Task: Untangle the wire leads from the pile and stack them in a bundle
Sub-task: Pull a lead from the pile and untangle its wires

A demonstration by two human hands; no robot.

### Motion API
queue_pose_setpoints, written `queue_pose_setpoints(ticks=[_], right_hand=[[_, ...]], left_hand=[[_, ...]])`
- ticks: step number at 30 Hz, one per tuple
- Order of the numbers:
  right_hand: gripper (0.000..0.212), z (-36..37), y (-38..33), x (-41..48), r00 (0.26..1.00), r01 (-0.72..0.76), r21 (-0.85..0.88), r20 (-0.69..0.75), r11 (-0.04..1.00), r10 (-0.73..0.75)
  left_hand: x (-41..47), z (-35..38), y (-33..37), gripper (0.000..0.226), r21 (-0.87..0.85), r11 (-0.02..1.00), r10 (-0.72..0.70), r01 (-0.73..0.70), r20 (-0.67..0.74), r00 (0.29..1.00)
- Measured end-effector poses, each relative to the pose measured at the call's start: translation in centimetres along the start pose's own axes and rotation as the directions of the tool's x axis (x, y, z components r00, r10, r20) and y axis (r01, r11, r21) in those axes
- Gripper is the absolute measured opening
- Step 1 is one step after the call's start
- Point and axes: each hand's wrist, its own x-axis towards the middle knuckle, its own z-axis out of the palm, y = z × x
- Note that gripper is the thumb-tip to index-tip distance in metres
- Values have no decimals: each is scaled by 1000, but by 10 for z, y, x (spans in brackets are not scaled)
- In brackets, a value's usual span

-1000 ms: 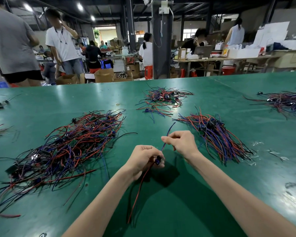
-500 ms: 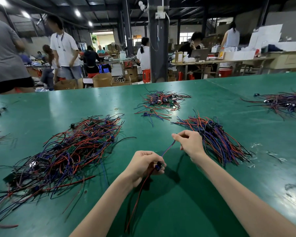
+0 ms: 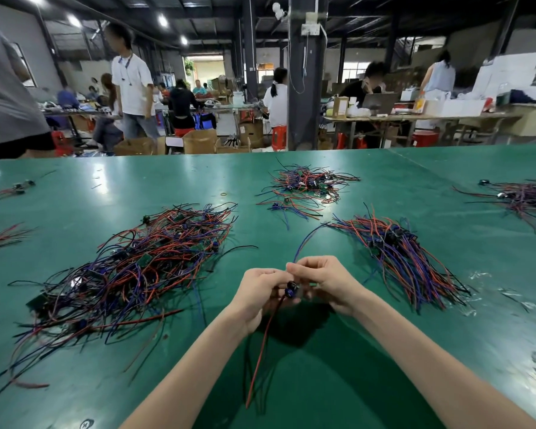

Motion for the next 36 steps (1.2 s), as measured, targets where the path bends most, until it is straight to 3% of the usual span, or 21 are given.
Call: queue_pose_setpoints(ticks=[6,11,15,19,27,30,34,36], right_hand=[[22,-6,4,7,969,127,-238,-177,963,-172],[29,-22,8,15,891,127,-388,-359,913,-277],[20,-39,4,18,801,123,-565,-429,816,-417],[18,-52,3,18,751,102,-584,-486,805,-447],[24,-50,3,19,758,126,-524,-496,842,-422],[19,-51,5,18,710,185,-652,-429,735,-559],[20,-52,10,19,605,160,-896,-243,415,-758],[21,-50,11,20,589,141,-913,-233,383,-773]], left_hand=[[0,3,-2,16,36,999,-22,22,-2,1000],[-3,6,-3,19,70,996,-55,51,58,997],[-6,10,-3,18,94,994,-76,64,132,988],[-8,13,-2,22,133,989,-83,60,176,981],[-10,10,1,32,131,989,-89,61,222,971],[-10,10,2,34,134,989,-93,63,231,969],[-8,8,1,32,139,987,-115,84,234,966],[-8,7,1,28,127,988,-120,92,237,964]])
